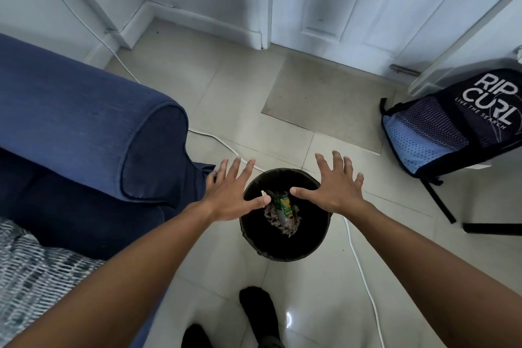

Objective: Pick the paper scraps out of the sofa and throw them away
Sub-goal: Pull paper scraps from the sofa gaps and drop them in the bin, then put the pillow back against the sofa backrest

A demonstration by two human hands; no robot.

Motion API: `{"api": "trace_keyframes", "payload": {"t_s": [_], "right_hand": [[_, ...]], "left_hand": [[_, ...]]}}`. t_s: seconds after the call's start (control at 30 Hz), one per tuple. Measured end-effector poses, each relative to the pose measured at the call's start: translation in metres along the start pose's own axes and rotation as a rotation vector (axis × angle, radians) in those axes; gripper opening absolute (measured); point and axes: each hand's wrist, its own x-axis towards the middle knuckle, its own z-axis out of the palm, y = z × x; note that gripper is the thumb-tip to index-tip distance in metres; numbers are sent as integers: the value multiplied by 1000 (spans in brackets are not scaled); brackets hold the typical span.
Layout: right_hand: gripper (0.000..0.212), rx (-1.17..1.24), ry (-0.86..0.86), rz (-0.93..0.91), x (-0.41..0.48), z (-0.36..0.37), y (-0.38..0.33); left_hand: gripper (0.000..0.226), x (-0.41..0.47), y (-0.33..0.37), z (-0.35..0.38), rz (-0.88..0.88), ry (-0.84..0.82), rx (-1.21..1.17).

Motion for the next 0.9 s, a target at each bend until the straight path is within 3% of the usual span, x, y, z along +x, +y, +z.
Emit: {"api": "trace_keyframes", "payload": {"t_s": [0.4, 0.9], "right_hand": [[113, -54, 62, -69, -9, -36, -18], [108, -152, 285, -200, -34, -203, -107]], "left_hand": [[101, -13, 1, -49, 27, 249, 55], [94, -75, -4, -221, -16, 556, 35]]}}
